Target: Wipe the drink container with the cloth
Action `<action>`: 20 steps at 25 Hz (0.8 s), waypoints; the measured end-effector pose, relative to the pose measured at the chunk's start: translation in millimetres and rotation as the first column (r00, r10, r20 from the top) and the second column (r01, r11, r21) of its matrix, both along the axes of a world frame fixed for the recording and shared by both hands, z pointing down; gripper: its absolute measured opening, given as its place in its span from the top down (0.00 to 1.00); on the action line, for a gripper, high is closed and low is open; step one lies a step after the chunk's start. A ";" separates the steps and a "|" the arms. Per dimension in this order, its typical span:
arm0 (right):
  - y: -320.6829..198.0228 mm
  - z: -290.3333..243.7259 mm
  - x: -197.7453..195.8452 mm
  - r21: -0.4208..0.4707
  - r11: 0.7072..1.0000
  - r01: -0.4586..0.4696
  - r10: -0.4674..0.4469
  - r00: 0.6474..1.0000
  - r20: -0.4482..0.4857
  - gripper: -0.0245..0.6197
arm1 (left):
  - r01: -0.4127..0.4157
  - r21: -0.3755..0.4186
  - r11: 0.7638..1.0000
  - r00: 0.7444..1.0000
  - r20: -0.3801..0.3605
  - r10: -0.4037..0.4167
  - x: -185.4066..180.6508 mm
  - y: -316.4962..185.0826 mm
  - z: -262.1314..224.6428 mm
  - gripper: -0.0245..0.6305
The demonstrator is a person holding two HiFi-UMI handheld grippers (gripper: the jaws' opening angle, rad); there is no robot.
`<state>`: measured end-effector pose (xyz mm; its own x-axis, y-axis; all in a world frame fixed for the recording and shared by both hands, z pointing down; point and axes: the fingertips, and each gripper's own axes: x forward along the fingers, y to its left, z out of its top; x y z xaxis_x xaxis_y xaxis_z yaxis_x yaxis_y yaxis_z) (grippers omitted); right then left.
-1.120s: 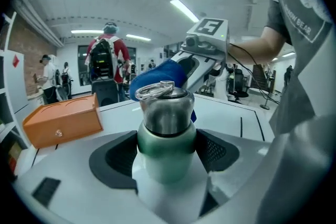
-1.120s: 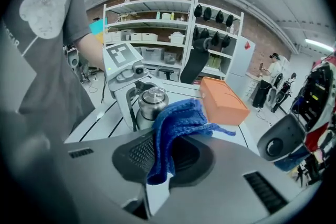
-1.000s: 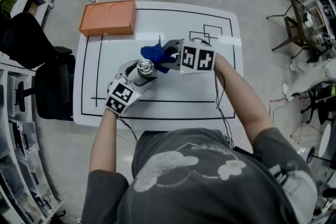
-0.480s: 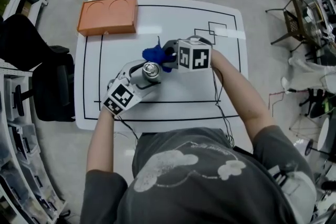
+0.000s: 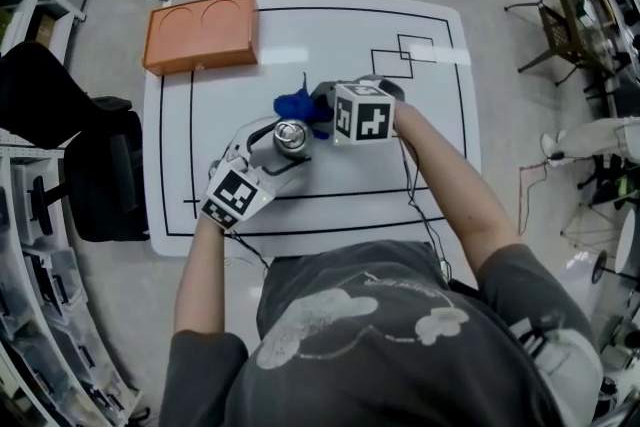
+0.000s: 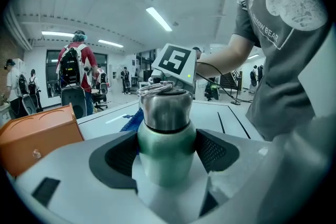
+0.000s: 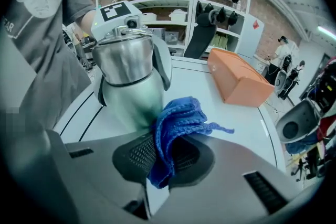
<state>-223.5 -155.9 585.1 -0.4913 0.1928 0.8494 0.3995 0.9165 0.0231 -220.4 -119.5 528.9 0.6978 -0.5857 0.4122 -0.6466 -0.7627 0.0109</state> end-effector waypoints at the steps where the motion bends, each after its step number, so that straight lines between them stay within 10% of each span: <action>1: -0.2 0.1 0.1 0.004 1.000 -0.011 0.011 1.000 0.006 0.90 | 0.014 0.002 1.000 1.000 0.000 -0.014 -0.3 0.1 0.3 0.43; 11: -5.3 -13.3 13.5 0.063 0.985 -0.162 0.153 0.980 0.124 0.90 | 0.346 0.006 0.938 0.938 0.010 -0.346 -9.6 8.2 -2.8 0.43; 20: -5.7 -47.0 65.0 0.079 0.963 -0.258 0.233 0.943 0.236 0.90 | 0.733 -0.035 0.680 0.680 -0.006 -0.733 -13.6 44.9 -10.6 0.43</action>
<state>-158.6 -161.6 538.1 -0.6909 -0.0442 0.7216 0.1354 0.9726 0.1892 -234.0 -74.6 518.2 0.0579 -0.9018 0.4282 -0.9981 -0.0443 0.0417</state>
